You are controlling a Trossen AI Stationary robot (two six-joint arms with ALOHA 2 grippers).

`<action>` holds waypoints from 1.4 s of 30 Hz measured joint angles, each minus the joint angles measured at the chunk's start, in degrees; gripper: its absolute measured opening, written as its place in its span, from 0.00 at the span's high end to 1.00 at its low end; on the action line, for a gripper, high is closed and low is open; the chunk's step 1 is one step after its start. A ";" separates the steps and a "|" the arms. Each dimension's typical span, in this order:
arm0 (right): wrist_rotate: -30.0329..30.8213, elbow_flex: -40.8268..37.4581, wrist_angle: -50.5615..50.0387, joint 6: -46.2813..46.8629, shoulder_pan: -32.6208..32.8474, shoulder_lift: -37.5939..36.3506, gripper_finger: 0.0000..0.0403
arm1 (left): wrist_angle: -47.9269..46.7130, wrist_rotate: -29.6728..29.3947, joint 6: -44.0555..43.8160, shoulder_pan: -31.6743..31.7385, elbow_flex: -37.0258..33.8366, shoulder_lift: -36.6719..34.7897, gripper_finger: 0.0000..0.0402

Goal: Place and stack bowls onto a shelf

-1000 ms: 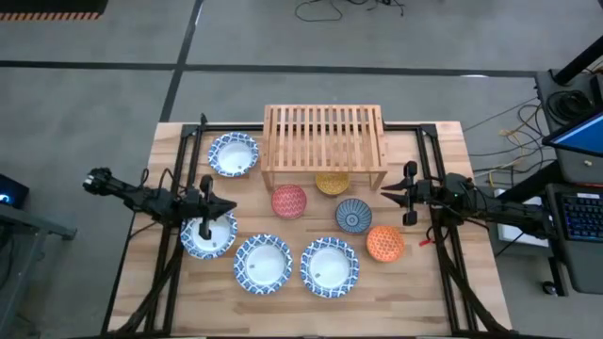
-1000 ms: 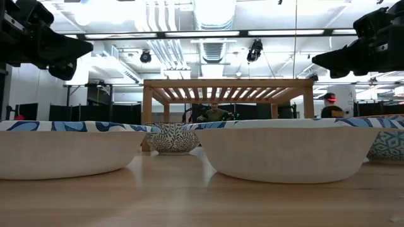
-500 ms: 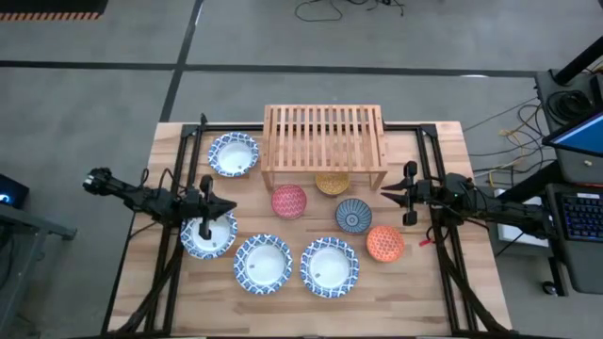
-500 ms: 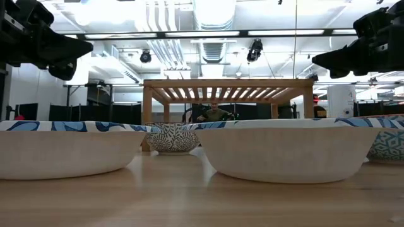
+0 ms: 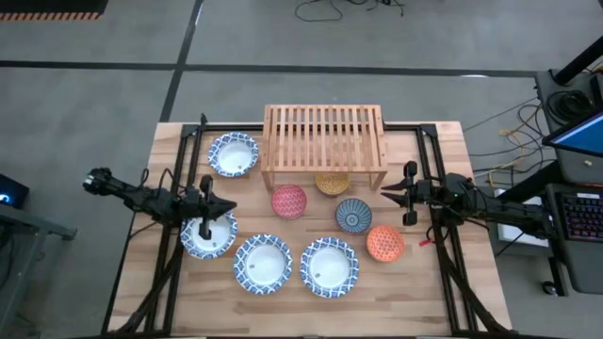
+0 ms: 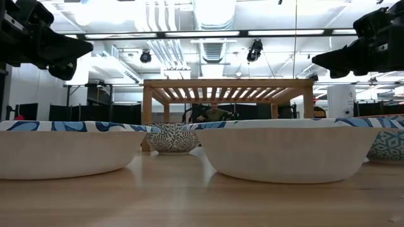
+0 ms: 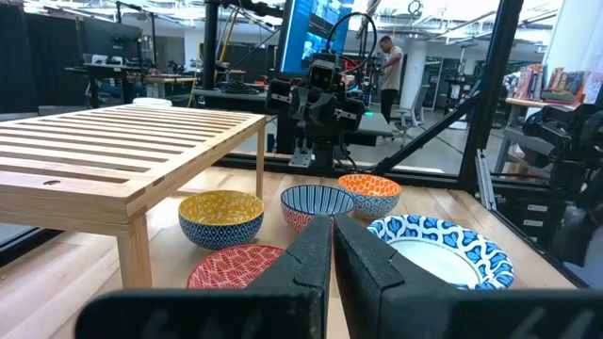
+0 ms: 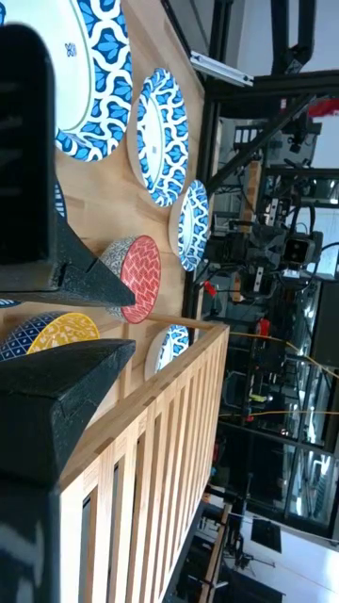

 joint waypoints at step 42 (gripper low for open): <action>11.48 7.73 2.93 31.67 -0.02 6.78 0.88 | -0.02 -0.17 5.17 0.02 0.02 0.00 1.00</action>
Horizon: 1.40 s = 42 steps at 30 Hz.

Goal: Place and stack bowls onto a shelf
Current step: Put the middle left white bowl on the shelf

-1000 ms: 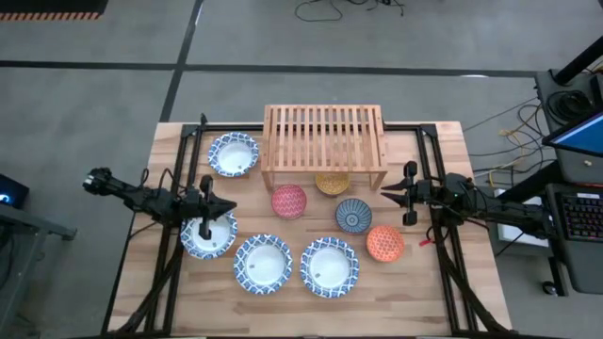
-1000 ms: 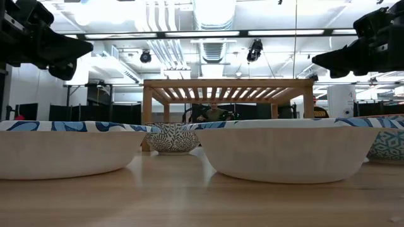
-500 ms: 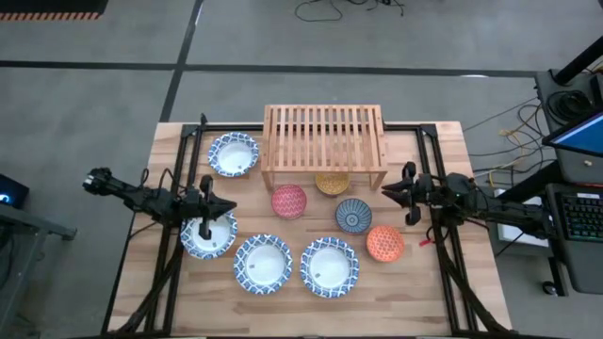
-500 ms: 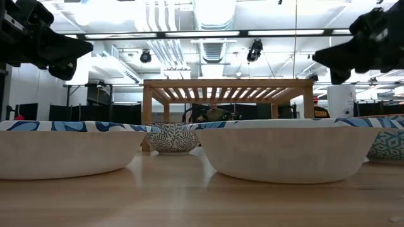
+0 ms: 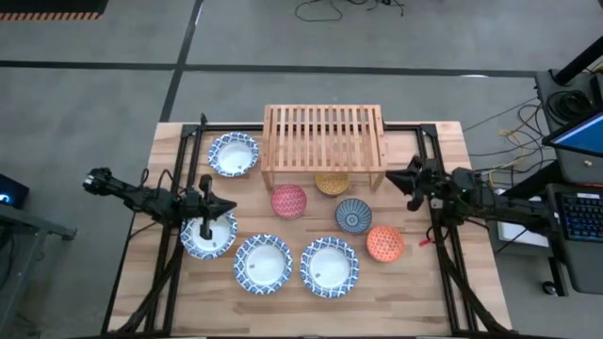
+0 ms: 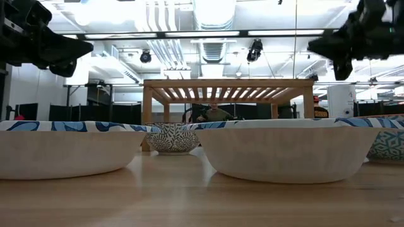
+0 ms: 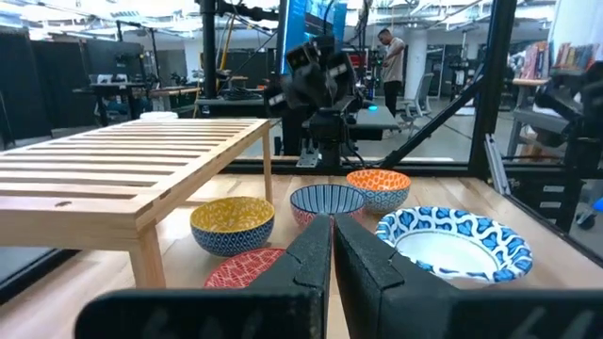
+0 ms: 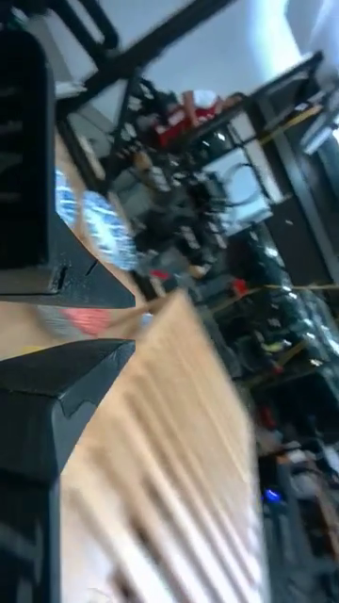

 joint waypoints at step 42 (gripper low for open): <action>5.07 28.78 -3.82 -16.69 0.00 38.89 0.91 | 18.01 -17.20 -57.13 -0.04 7.52 19.58 1.00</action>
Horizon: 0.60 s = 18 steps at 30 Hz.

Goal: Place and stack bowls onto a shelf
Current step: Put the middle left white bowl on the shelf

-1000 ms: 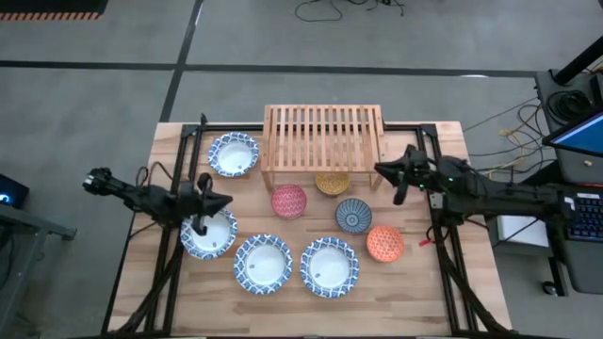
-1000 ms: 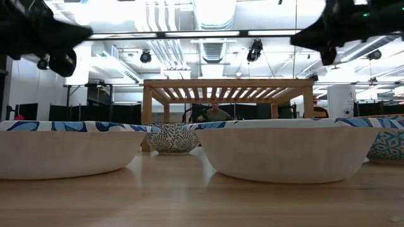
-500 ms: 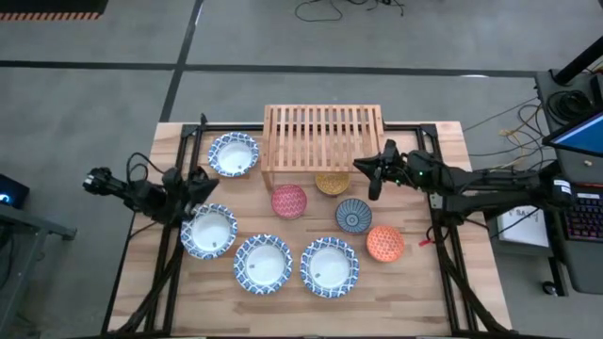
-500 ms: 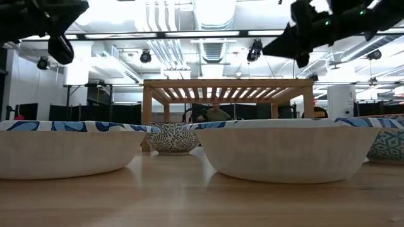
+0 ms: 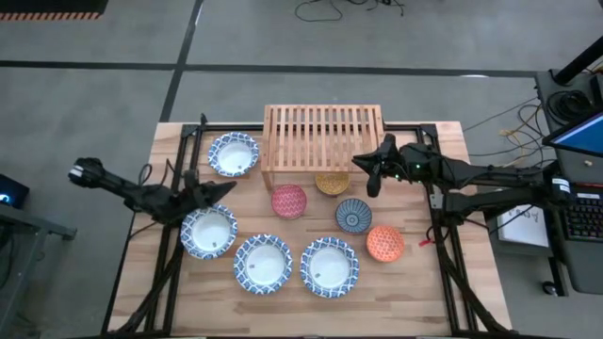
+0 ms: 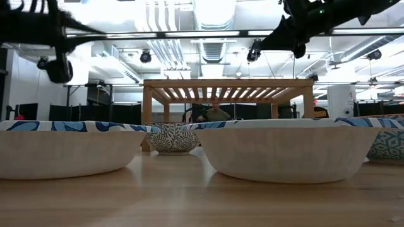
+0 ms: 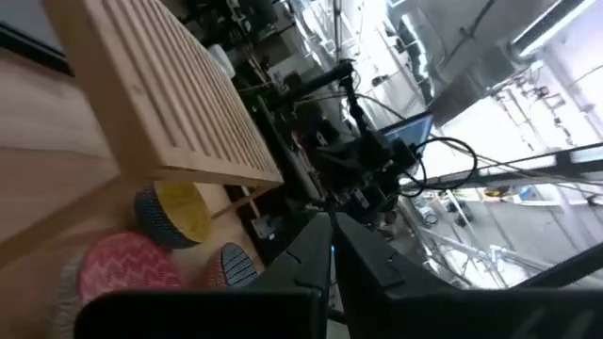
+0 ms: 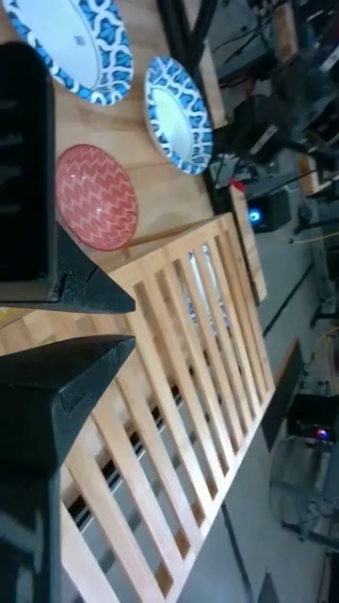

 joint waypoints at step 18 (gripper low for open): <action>-0.02 -0.29 -0.83 -3.42 0.00 0.02 0.91 | -96.05 30.82 -49.33 0.02 50.92 47.44 1.00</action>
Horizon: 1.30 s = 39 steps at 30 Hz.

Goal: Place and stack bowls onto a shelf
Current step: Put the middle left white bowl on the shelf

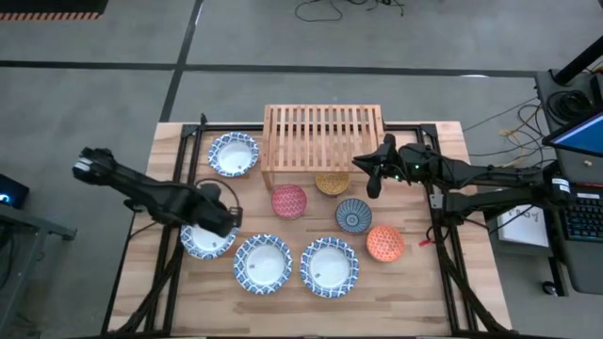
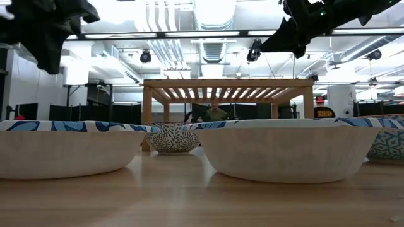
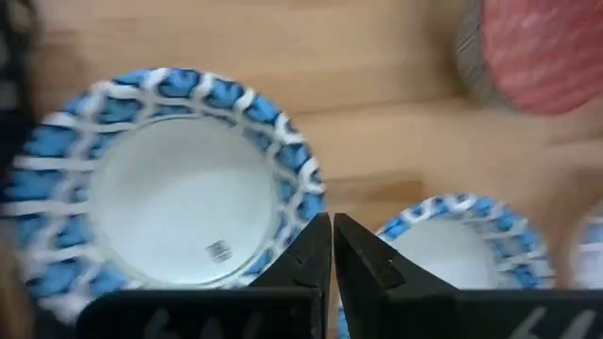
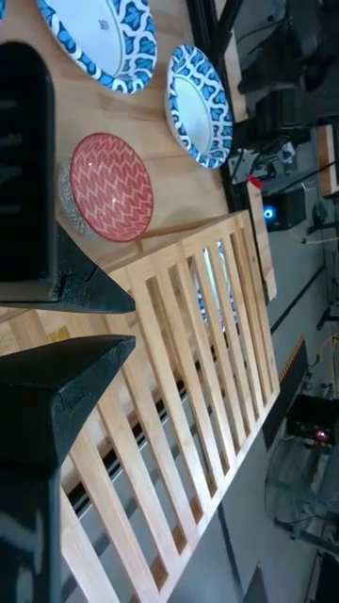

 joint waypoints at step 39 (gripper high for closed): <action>-0.02 0.00 -0.33 -0.14 0.00 0.00 0.91 | -0.37 19.70 37.45 -2.01 6.13 31.51 0.55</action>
